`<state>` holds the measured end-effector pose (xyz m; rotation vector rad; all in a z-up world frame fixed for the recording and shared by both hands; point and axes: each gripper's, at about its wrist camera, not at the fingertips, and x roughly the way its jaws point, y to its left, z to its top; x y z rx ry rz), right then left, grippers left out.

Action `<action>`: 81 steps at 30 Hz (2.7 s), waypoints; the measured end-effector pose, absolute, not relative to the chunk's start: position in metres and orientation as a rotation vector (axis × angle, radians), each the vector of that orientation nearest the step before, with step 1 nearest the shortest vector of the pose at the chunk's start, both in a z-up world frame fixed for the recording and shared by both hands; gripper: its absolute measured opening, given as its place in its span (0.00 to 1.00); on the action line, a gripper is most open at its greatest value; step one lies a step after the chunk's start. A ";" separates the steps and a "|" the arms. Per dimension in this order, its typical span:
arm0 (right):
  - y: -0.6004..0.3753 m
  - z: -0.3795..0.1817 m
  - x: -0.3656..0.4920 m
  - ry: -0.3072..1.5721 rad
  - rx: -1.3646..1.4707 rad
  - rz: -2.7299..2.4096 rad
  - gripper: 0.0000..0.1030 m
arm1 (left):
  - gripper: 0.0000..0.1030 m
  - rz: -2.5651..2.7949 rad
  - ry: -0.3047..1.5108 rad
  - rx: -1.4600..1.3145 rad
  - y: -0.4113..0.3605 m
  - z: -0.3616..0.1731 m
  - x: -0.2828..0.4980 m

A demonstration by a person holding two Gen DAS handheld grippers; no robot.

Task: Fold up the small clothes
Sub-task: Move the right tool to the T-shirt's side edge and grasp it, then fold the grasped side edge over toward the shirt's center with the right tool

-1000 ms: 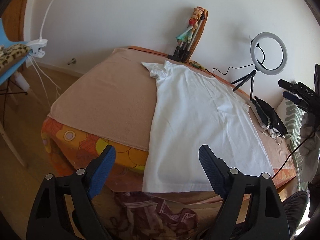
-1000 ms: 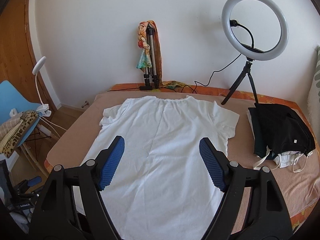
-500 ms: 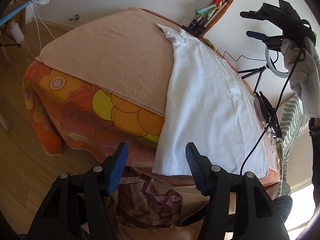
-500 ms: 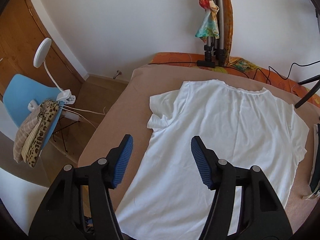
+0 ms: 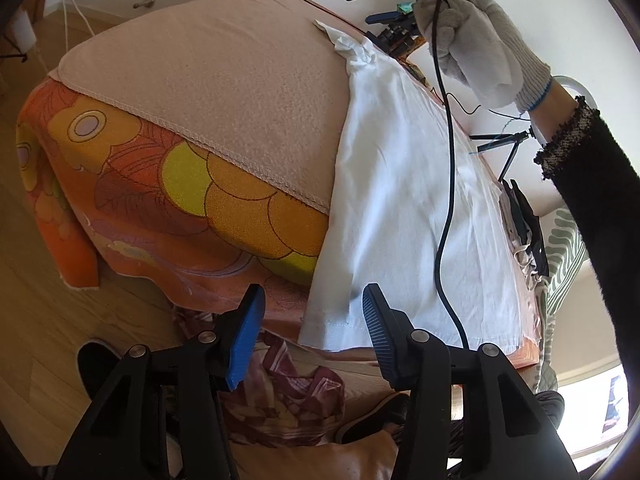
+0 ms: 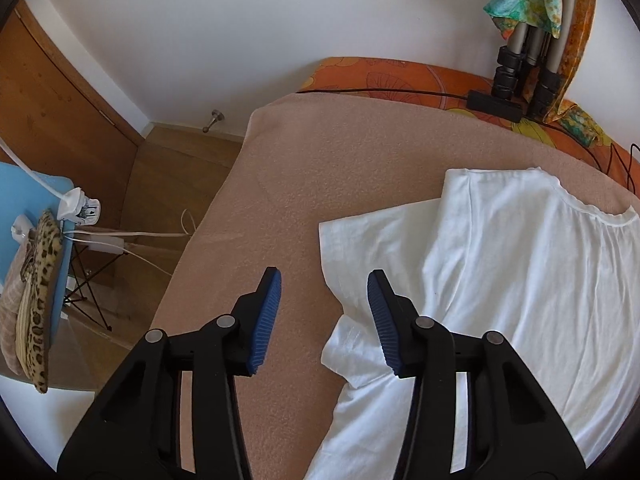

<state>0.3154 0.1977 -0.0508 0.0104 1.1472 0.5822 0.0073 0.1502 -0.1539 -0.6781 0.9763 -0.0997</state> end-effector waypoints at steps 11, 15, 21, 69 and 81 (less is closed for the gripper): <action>0.236 -0.090 0.341 1.166 -0.076 0.548 0.38 | 0.39 -0.141 0.977 -0.720 0.151 -0.158 0.010; 0.240 -0.096 0.343 1.162 -0.126 0.548 0.31 | 0.32 -0.155 0.972 -0.709 0.147 -0.155 0.011; 0.241 -0.096 0.344 1.150 -0.207 0.544 0.08 | 0.26 -0.167 0.964 -0.726 0.147 -0.156 0.012; 0.205 -0.050 0.357 1.029 -0.204 0.521 0.05 | 0.05 -0.232 0.836 -0.571 0.119 -0.119 0.007; 0.105 -0.006 0.367 0.961 -0.160 0.477 0.05 | 0.05 -0.383 0.798 -0.455 0.074 -0.089 0.019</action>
